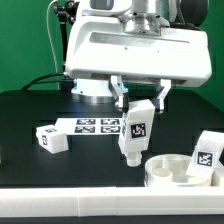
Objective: Assemble stool
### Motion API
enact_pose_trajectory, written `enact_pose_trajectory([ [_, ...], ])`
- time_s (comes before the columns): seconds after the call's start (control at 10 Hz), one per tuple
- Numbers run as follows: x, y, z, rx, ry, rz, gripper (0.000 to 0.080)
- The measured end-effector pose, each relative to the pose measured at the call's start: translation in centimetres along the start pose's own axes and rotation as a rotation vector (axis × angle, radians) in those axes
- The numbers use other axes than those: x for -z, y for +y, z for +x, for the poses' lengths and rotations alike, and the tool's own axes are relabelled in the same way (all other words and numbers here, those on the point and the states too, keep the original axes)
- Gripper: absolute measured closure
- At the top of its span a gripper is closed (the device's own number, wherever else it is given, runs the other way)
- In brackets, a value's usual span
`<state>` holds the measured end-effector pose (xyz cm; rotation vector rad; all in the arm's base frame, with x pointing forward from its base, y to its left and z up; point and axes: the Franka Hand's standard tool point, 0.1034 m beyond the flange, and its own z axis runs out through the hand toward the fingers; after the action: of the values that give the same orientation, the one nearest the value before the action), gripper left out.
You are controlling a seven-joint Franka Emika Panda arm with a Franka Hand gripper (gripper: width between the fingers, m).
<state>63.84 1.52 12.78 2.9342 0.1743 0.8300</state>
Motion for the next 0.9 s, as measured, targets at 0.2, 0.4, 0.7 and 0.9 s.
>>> enact_pose_trajectory([
  [0.2,0.0,-1.9,0.2,0.059,0.019,0.010,0.0475],
  [0.4,-0.1,-4.4,0.3,0.153,0.015,0.013,0.0475],
  [0.7,-0.2,-4.1,0.2,0.153,0.013,0.010,0.0475],
  [0.9,-0.5,-5.2,-0.4,0.172,0.010,0.016,0.0475],
])
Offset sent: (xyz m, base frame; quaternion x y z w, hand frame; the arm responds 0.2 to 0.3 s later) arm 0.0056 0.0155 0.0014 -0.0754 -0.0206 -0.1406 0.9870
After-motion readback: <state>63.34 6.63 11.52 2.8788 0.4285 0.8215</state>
